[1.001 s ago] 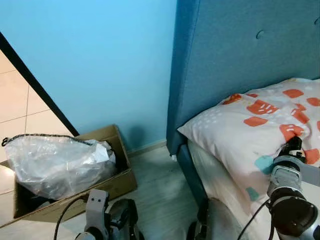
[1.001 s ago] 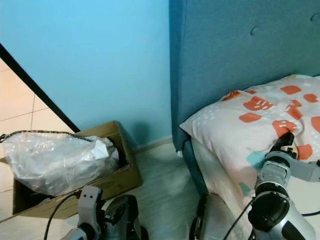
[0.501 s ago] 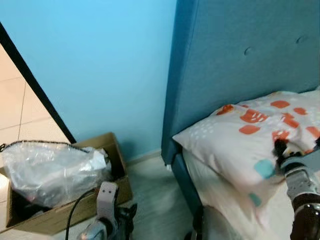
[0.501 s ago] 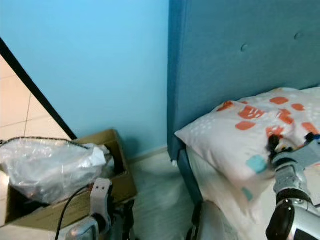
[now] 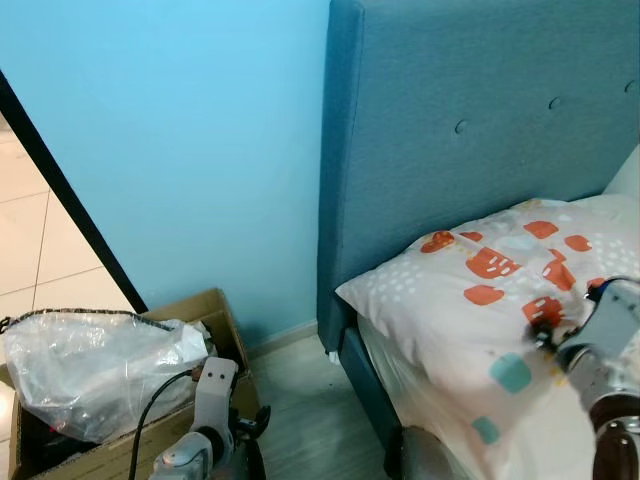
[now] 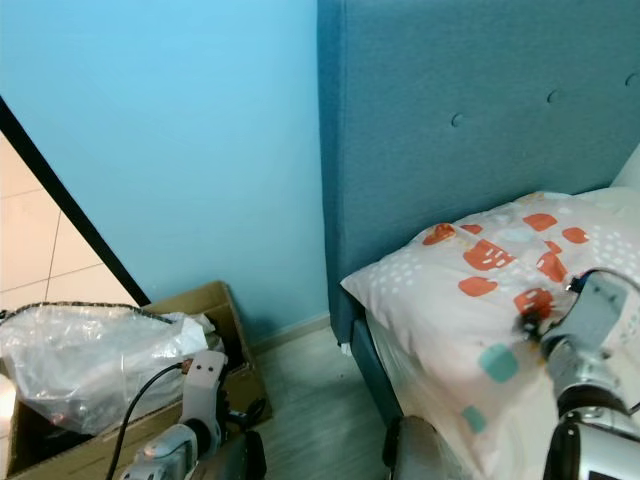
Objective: Clean up the room
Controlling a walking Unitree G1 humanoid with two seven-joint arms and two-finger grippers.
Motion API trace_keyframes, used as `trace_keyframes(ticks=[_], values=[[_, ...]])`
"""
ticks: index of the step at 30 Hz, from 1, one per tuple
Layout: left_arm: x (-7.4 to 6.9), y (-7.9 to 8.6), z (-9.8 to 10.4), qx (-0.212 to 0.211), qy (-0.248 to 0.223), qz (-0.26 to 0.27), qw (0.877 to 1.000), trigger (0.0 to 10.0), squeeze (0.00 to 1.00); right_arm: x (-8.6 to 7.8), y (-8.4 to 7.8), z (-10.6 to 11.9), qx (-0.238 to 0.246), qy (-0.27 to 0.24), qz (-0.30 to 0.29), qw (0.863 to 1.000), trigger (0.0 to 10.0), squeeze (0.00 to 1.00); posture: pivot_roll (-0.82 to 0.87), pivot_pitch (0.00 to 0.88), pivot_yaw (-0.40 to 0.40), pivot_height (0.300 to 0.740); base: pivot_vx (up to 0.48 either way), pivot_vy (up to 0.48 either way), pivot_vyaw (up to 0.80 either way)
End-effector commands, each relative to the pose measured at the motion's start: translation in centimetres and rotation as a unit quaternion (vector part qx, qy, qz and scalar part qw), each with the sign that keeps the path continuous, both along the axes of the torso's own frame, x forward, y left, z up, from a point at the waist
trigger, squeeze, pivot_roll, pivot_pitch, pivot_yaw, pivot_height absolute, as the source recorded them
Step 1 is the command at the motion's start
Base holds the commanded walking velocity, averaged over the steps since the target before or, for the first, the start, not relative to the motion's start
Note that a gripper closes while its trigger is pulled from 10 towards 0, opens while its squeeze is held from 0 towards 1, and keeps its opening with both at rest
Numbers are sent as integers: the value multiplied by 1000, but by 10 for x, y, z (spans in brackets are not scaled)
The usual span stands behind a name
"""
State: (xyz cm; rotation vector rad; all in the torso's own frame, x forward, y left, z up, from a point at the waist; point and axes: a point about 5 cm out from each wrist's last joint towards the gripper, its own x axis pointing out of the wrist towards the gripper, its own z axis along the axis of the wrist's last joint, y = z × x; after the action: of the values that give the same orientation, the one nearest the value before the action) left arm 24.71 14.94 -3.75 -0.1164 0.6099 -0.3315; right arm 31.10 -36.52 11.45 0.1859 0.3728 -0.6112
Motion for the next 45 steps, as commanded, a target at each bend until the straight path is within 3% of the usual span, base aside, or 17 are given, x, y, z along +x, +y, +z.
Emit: trace_keyframes(ticks=[1,5,8,10,14,17,21,26,27,28,30,32,34,36,38,41,45], values=[[-5,4,-5,10,15,-1,1000,10000,0,6,3,7,-10,2,14,1000,10000,0,101,61,-6,598,0,0,0],[-5,5,-5,13,18,1,1000,10000,0,20,20,22,-42,13,98,994,10000,0,101,48,-10,598,0,0,0],[-6,6,-7,18,25,3,1000,10000,0,20,29,23,-224,168,222,934,10000,0,96,28,-8,598,0,0,0],[-6,7,-7,19,27,4,999,10000,0,19,30,24,-238,181,236,925,10000,0,95,24,-5,598,0,0,0],[-5,8,-7,21,28,5,999,10000,0,18,39,21,-225,187,275,916,10000,0,93,13,-5,598,0,0,0],[-4,9,-7,23,29,7,999,10000,0,11,49,8,-222,219,330,891,10000,0,97,5,-8,598,0,0,0],[-6,10,-8,25,35,13,999,10000,0,9,31,16,-254,210,272,904,10000,0,87,1,1,598,0,0,0],[-7,11,-9,25,39,16,999,10000,0,1,23,16,-264,238,271,895,10000,0,77,0,6,598,0,0,0],[-8,11,-10,24,41,18,999,10000,0,-11,21,8,-258,292,305,869,10000,0,74,0,5,598,0,0,0],[-8,11,-10,24,41,18,999,10000,0,-11,21,8,-258,292,305,869,10000,0,74,0,5,598,0,0,0],[-7,10,-10,21,42,20,999,10000,0,-43,17,-3,-247,391,375,803,10000,0,73,1,2,598,0,0,0],[-7,10,-10,21,42,20,999,10000,0,-43,17,-3,-247,391,375,803,10000,0,73,1,2,598,0,0,0],[-7,10,-10,18,42,23,999,10000,0,-65,20,-3,-232,441,415,761,10000,0,65,7,2,598,0,0,0],[-7,10,-10,18,42,23,999,10000,0,-65,20,-3,-232,441,415,761,10000,0,65,7,2,598,0,0,0],[-9,10,-11,16,43,24,999,10000,0,-79,25,-14,-210,475,439,733,10000,0,73,18,-2,598,0,0,0],[-12,12,-13,16,44,27,999,10000,0,-84,28,-33,-197,492,446,722,10000,0,76,33,1,598,0,0,0],[-18,16,-16,19,49,28,998,10000,0,-79,44,-68,-184,484,450,727,10000,0,84,54,-3,598,0,0,0]])
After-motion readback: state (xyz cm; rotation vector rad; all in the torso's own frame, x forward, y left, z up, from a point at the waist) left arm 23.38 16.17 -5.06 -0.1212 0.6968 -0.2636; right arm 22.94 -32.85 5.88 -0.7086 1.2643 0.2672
